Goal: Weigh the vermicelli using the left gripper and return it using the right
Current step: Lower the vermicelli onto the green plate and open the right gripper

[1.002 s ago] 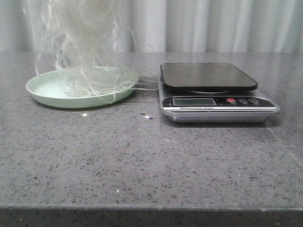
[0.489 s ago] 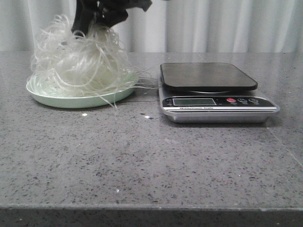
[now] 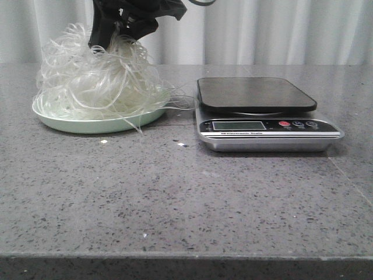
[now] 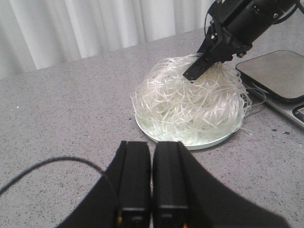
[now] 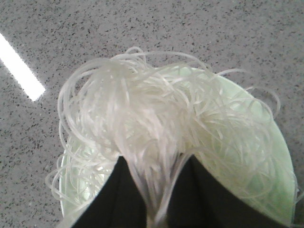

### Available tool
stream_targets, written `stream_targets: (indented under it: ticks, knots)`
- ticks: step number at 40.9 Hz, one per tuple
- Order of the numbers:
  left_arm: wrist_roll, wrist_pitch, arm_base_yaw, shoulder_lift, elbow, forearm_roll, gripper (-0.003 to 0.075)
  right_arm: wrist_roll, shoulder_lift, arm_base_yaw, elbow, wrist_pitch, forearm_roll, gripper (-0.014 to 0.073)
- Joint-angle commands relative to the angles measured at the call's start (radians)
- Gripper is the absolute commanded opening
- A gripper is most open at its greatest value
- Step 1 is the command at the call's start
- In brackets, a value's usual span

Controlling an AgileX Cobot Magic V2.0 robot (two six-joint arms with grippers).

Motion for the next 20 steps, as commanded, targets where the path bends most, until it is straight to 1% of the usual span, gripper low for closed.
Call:
stream_targets:
  ticks: [1,4,7,15,20]
  knots:
    - [-0.010,-0.078,0.003,0.013,-0.027,-0.002,0.0137,-0.003,-0.058,0.000,-0.036,-0.037,0.016,0.0410]
    - [-0.010,-0.078,0.003,0.013,-0.027,-0.002,0.0137,-0.003,-0.060,0.000,-0.036,-0.037,0.016,0.0515]
    - [-0.010,-0.078,0.003,0.013,-0.027,-0.002,0.0137,-0.003,-0.065,0.000,-0.036,-0.037,0.016,0.0581]
    - [-0.010,-0.078,0.003,0.013,-0.027,-0.002,0.0137,-0.003,-0.095,-0.010,-0.036,-0.038,0.016,0.0591]
    - [-0.010,-0.078,0.003,0.013,-0.027,-0.002,0.0137,-0.003,-0.126,-0.036,-0.036,-0.039,0.016,0.0590]
